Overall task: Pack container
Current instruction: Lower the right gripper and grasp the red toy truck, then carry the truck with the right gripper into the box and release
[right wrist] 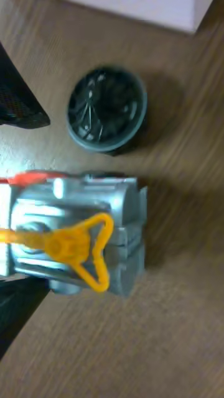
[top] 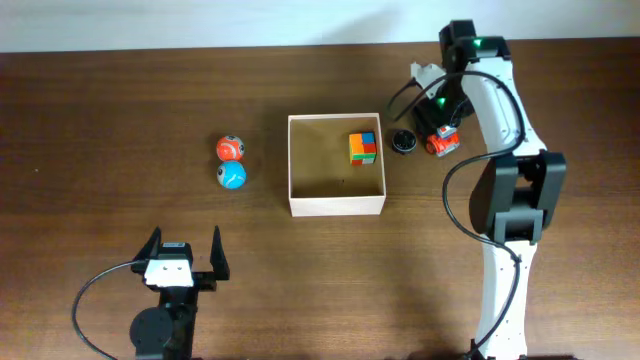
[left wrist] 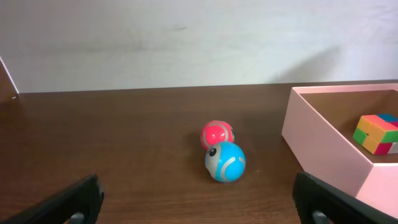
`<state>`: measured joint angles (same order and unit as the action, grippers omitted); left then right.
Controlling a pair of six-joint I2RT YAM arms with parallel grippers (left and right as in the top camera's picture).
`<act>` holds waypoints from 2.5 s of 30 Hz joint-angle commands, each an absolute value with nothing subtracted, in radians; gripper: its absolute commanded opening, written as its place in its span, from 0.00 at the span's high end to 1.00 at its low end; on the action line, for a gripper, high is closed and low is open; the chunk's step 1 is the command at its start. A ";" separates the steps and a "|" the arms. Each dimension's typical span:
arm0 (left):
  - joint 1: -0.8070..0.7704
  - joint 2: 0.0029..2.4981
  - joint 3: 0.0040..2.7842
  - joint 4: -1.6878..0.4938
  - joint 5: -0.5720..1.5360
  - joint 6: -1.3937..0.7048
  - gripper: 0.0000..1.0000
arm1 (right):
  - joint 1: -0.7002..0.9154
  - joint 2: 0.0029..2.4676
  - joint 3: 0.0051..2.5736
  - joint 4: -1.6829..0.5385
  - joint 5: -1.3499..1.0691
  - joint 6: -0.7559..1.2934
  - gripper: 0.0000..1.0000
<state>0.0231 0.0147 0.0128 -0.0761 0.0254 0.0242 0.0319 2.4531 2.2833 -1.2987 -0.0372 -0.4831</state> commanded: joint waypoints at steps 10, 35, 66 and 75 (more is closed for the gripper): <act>0.029 0.006 0.009 -0.081 0.022 0.039 0.01 | 0.019 2.464 2.259 -1.270 -0.015 -0.489 0.50; 0.029 0.006 0.009 -0.081 0.022 0.039 0.01 | 0.269 2.400 2.820 -1.699 0.034 -0.061 0.71; 0.029 0.006 0.009 -0.081 0.022 0.039 0.01 | 0.461 2.395 2.614 -1.607 -0.030 0.240 0.43; 0.029 0.006 0.009 -0.081 0.022 0.039 0.01 | 0.282 2.373 2.751 -1.669 -0.031 0.198 0.10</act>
<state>0.0231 0.0147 0.0128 -0.0761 0.0254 0.0242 0.3840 2.4298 2.6579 -1.6390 -0.0322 0.2192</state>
